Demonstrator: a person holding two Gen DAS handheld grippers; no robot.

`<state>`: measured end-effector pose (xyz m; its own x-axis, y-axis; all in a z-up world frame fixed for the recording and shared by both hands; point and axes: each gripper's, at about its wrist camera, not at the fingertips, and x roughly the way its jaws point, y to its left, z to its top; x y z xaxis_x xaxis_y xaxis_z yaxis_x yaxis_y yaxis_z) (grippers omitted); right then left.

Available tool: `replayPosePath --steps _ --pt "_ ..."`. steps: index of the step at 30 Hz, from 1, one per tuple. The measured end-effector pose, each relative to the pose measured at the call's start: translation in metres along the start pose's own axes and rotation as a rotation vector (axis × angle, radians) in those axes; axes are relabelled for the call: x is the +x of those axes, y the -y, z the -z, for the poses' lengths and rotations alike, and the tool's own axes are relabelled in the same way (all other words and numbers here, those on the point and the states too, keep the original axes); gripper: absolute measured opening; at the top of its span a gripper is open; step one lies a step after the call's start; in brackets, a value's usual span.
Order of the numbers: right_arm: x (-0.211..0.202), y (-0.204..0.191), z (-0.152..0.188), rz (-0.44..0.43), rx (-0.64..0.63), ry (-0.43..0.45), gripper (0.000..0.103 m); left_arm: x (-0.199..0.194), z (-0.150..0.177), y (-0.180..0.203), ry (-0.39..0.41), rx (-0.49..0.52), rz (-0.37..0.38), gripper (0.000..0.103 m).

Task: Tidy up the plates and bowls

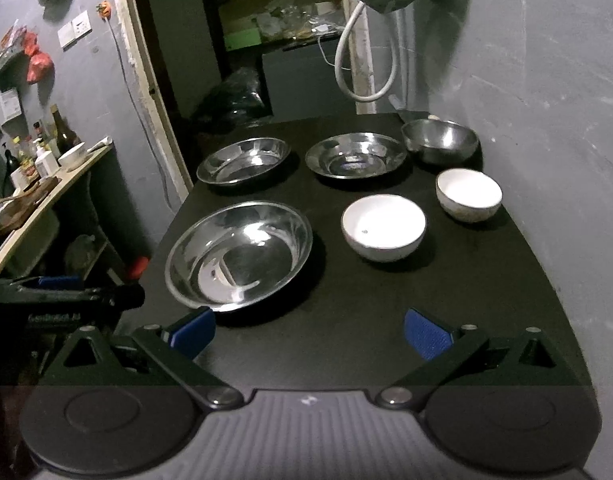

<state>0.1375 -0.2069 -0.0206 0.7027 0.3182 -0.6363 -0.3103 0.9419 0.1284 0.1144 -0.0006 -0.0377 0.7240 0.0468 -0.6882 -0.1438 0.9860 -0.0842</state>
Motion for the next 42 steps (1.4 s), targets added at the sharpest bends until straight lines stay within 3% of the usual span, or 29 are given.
replayPosePath --steps 3,6,16,24,30,34,42 --pt "0.009 0.009 -0.009 -0.033 0.01 0.006 0.103 0.01 -0.014 0.002 -0.04 -0.038 -0.015 0.102" --pt "0.016 0.015 -0.015 -0.071 0.013 0.025 0.103 0.013 -0.025 -0.001 -0.031 -0.069 -0.048 0.102" --pt "0.062 0.008 -0.041 -0.175 0.014 0.044 0.103 0.028 -0.067 -0.025 -0.015 -0.043 -0.156 0.102" --pt "0.096 -0.015 -0.069 -0.157 0.035 0.085 0.103 0.068 -0.125 -0.046 0.006 0.033 -0.128 0.102" --pt "0.125 -0.024 -0.086 -0.126 0.073 0.062 0.103 0.114 -0.156 -0.053 0.003 0.097 -0.104 0.102" --pt "0.152 -0.028 -0.1 -0.104 0.141 0.027 0.103 0.148 -0.175 -0.068 -0.032 0.074 -0.068 0.102" --pt "0.201 -0.037 -0.121 -0.077 0.202 0.036 0.103 0.208 -0.196 -0.089 -0.096 0.078 0.002 0.102"
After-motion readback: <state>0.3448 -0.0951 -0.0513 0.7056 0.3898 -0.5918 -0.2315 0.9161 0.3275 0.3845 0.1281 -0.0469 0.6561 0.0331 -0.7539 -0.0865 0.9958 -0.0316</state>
